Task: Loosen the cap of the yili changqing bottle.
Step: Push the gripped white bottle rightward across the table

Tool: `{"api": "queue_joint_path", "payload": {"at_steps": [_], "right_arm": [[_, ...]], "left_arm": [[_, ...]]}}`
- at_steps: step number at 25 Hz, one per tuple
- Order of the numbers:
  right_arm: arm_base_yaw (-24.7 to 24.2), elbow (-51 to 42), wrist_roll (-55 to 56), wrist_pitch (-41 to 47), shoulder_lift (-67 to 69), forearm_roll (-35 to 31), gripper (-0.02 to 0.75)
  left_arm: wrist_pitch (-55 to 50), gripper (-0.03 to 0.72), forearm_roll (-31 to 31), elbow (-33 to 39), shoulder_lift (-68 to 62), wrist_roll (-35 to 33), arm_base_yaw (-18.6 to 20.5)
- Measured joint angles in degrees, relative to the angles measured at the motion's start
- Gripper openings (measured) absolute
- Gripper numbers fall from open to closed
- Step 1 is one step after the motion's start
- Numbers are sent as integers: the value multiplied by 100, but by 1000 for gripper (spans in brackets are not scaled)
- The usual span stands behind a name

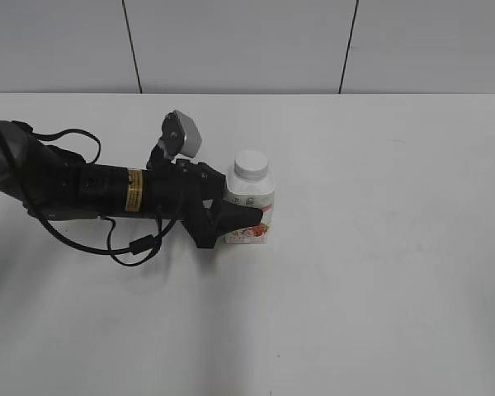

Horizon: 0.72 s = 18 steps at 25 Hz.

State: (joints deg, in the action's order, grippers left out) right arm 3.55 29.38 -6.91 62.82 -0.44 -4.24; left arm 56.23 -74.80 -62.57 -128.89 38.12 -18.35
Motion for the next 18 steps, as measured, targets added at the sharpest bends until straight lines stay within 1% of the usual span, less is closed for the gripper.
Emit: {"api": "queue_joint_path", "payload": {"at_steps": [7, 11, 14, 18], "right_arm": [[0, 0, 23, 0, 0, -25, 565], [0, 0, 494, -48, 174, -186, 565], [0, 135, 574, -149, 1056, -491, 565], [0, 620, 575, -229, 2579, -790, 565]], "left_arm": [[6, 428, 5, 0, -5, -44, 0], [11, 428, 5, 0, -5, -87, 0], [11, 428, 5, 0, -5, -92, 0], [29, 427, 5, 0, -5, -105, 0]]}}
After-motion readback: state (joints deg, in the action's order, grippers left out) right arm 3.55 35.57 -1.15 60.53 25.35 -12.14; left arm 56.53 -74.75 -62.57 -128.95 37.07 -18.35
